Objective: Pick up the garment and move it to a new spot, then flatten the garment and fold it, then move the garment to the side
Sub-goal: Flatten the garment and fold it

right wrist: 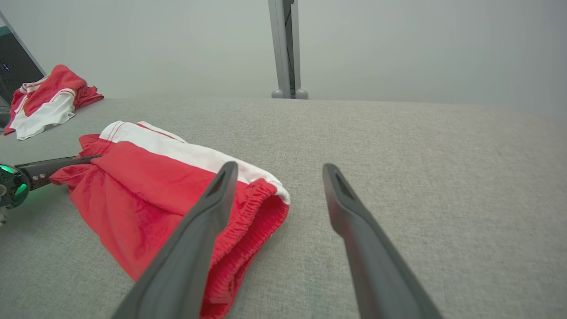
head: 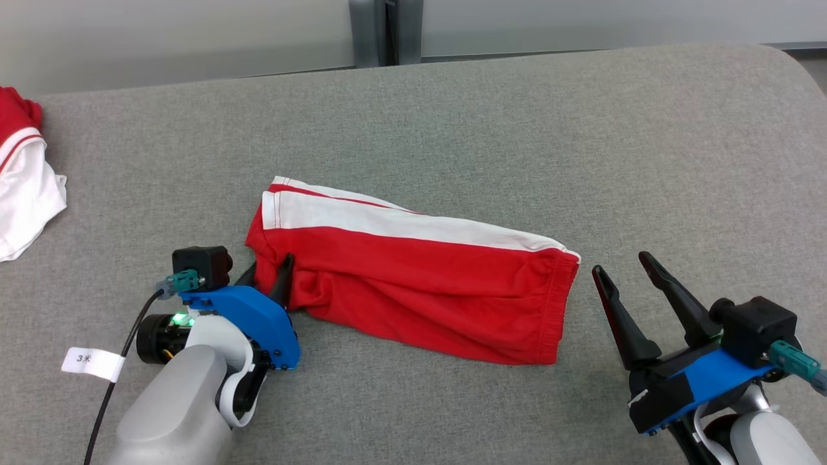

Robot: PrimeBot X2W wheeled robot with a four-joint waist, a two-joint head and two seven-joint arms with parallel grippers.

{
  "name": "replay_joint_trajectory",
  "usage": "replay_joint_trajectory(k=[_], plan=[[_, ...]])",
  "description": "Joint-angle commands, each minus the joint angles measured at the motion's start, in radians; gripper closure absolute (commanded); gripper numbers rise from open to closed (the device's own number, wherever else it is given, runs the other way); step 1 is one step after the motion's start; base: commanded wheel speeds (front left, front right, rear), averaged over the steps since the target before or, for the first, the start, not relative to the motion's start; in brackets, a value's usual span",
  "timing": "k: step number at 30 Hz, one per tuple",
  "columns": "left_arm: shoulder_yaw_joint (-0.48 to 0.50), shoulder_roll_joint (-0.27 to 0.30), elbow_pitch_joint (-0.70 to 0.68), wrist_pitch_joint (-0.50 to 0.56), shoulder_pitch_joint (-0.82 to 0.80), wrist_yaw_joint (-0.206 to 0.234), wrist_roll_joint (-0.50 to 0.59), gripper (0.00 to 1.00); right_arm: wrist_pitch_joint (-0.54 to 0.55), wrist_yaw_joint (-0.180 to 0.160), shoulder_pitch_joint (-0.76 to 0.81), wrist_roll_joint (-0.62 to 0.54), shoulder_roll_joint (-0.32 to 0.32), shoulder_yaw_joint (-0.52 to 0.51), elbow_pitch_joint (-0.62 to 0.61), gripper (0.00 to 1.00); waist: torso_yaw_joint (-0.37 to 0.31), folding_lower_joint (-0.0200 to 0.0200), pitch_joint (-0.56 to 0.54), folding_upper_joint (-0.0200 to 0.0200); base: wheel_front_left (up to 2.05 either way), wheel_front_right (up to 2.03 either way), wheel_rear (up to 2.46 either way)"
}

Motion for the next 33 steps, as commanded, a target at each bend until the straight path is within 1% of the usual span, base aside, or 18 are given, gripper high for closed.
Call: replay_joint_trajectory(k=[1, 6, 12, 19, 24, 28, 29, 30, 31, 32, 33], plan=[[-0.009, -0.003, -0.001, 0.005, 0.004, -0.005, 0.002, 1.0, -0.008, 0.0, -0.012, -0.001, -0.004, -0.003, 0.003, 0.0, 0.002, 0.0, -0.001, 0.0, 0.0, 0.0, 0.0], [-0.005, -0.002, -0.019, -0.027, 0.014, -0.007, 0.004, 1.0, -0.018, 0.0, -0.021, -0.01, 0.0, -0.001, 0.012, 0.0, 0.014, 0.0, -0.008, 0.0, 0.0, 0.0, 0.0], [0.006, -0.016, -0.071, -0.085, 0.052, -0.007, -0.013, 1.0, -0.023, 0.0, 0.001, -0.015, 0.004, -0.03, 0.03, 0.0, 0.053, 0.0, -0.038, 0.0, 0.0, 0.0, 0.0], [0.02, -0.029, -0.155, -0.12, 0.166, 0.016, -0.052, 1.0, -0.023, 0.0, 0.038, -0.021, 0.024, -0.088, 0.048, 0.0, 0.108, 0.0, -0.087, 0.0, 0.0, 0.0, 0.0], [0.025, -0.03, -0.207, -0.129, 0.245, 0.035, -0.077, 1.0, -0.01, 0.0, 0.052, -0.031, 0.045, -0.107, 0.053, 0.0, 0.126, 0.0, -0.107, 0.0, 0.0, 0.0, 0.0], [0.021, -0.029, -0.232, -0.123, 0.278, 0.053, -0.081, 1.0, -0.009, 0.0, 0.05, -0.041, 0.057, -0.111, 0.06, 0.0, 0.13, 0.0, -0.112, 0.0, 0.0, 0.0, 0.0], [0.022, -0.028, -0.238, -0.124, 0.282, 0.056, -0.083, 0.92, -0.008, 0.0, 0.049, -0.042, 0.06, -0.111, 0.063, 0.0, 0.13, 0.0, -0.113, 0.0, 0.0, 0.0, 0.0], [0.024, -0.027, -0.243, -0.128, 0.287, 0.061, -0.083, 0.68, -0.007, 0.0, 0.049, -0.042, 0.062, -0.111, 0.066, 0.0, 0.13, 0.0, -0.114, 0.0, 0.0, 0.0, 0.0], [0.025, -0.026, -0.248, -0.132, 0.292, 0.065, -0.082, 0.32, -0.007, 0.0, 0.049, -0.045, 0.064, -0.111, 0.069, 0.0, 0.13, 0.0, -0.115, 0.0, 0.0, 0.0, 0.0], [0.027, -0.024, -0.255, -0.141, 0.296, 0.07, -0.076, 0.0, -0.006, 0.0, 0.048, -0.048, 0.065, -0.112, 0.072, 0.0, 0.129, 0.0, -0.115, 0.0, 0.0, 0.0, 0.0], [0.031, -0.022, -0.263, -0.152, 0.296, 0.073, -0.07, 0.0, -0.006, 0.0, 0.047, -0.051, 0.066, -0.111, 0.075, 0.0, 0.13, 0.0, -0.116, 0.0, 0.0, 0.0, 0.0]])
